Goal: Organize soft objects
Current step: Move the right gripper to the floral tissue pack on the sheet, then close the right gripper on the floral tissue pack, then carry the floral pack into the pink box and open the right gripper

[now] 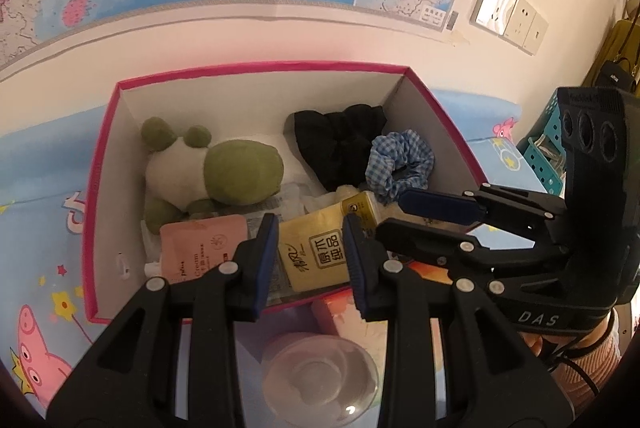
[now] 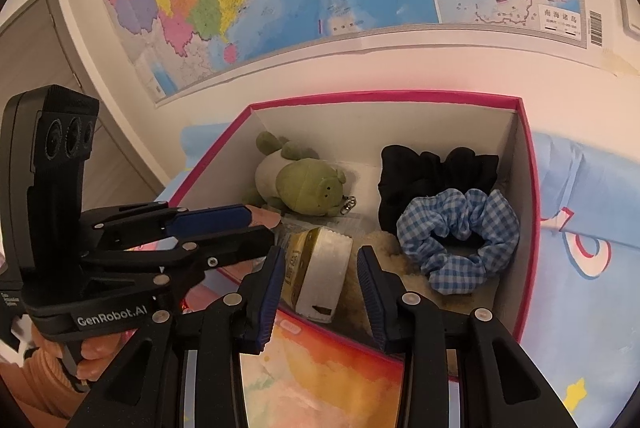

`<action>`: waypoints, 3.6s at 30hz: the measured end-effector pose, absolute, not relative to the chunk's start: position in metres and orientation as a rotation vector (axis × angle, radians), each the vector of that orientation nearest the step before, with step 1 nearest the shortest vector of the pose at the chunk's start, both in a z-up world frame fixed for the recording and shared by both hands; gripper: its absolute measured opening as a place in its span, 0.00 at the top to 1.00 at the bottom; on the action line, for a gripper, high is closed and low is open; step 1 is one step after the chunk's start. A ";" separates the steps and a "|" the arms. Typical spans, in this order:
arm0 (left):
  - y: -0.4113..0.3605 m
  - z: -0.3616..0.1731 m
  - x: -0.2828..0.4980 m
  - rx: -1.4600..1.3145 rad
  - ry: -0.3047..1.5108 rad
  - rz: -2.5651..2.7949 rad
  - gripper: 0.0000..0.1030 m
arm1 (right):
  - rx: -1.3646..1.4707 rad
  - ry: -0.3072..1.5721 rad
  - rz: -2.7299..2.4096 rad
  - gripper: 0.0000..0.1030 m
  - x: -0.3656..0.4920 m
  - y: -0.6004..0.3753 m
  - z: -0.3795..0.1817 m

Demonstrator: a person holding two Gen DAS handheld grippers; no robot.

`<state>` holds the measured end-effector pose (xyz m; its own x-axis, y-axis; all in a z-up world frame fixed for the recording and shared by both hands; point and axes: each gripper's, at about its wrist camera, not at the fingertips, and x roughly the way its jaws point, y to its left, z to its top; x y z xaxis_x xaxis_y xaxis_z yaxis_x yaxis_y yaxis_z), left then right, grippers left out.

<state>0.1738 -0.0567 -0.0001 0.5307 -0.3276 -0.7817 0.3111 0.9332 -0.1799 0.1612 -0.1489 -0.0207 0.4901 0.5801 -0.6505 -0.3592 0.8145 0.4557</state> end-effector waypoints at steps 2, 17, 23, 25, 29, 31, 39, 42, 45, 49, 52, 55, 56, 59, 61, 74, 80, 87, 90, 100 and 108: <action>-0.055 0.004 0.169 -0.022 0.918 -0.375 0.55 | 0.279 0.885 0.577 0.63 0.159 -0.152 -0.020; -0.042 0.046 0.076 0.024 0.723 -0.454 0.37 | 0.272 0.764 0.619 0.52 0.088 -0.191 0.017; -0.045 0.024 0.043 0.027 0.791 -0.503 0.37 | 0.278 0.786 0.636 0.50 0.053 -0.194 0.008; -0.046 0.013 0.034 0.024 0.829 -0.515 0.37 | 0.274 0.813 0.634 0.50 0.042 -0.194 -0.002; -0.051 -0.010 0.016 0.031 0.904 -0.546 0.37 | 0.286 0.884 0.636 0.50 0.024 -0.196 -0.023; -0.051 -0.021 0.008 0.015 0.943 -0.563 0.37 | 0.293 0.931 0.637 0.50 0.016 -0.196 -0.036; -0.062 -0.051 -0.021 0.000 1.066 -0.641 0.37 | 0.322 1.018 0.663 0.50 -0.007 -0.194 -0.061; -0.065 -0.056 -0.030 0.000 1.091 -0.671 0.37 | 0.329 1.036 0.676 0.50 -0.012 -0.193 -0.066; -0.070 -0.058 -0.038 0.004 1.105 -0.692 0.38 | 0.340 1.047 0.682 0.50 -0.016 -0.193 -0.069; -0.080 -0.063 -0.042 -0.002 1.133 -0.733 0.38 | 0.360 1.055 0.678 0.50 -0.021 -0.196 -0.073; -0.087 -0.066 -0.045 0.014 1.150 -0.737 0.38 | 0.366 1.054 0.677 0.50 -0.025 -0.197 -0.073; -0.086 -0.067 -0.040 0.006 1.161 -0.724 0.45 | 0.370 1.058 0.676 0.50 -0.027 -0.195 -0.074; -0.085 -0.067 -0.038 -0.008 1.166 -0.724 0.54 | 0.370 1.061 0.676 0.50 -0.027 -0.194 -0.075; -0.080 -0.068 -0.035 -0.055 1.185 -0.728 0.66 | 0.376 1.077 0.684 0.50 -0.031 -0.191 -0.078; -0.076 -0.066 -0.035 -0.059 1.175 -0.709 0.67 | 0.375 1.078 0.693 0.50 -0.033 -0.188 -0.079; -0.074 -0.061 -0.014 -0.070 1.125 -0.618 0.67 | 0.425 1.072 0.702 0.53 -0.032 -0.174 -0.081; -0.077 -0.058 -0.010 -0.055 1.101 -0.612 0.67 | 0.460 1.062 0.685 0.53 -0.028 -0.180 -0.086; -0.079 -0.059 -0.010 -0.053 1.105 -0.614 0.67 | 0.464 1.062 0.696 0.60 -0.026 -0.177 -0.090; -0.079 -0.059 -0.010 -0.056 1.106 -0.611 0.67 | 0.468 1.061 0.692 0.60 -0.025 -0.178 -0.090; -0.080 -0.056 -0.011 -0.046 1.091 -0.612 0.67 | 0.457 1.048 0.682 0.60 -0.024 -0.178 -0.086; -0.080 -0.041 -0.009 -0.052 1.053 -0.623 0.67 | 0.441 1.005 0.680 0.60 -0.020 -0.180 -0.072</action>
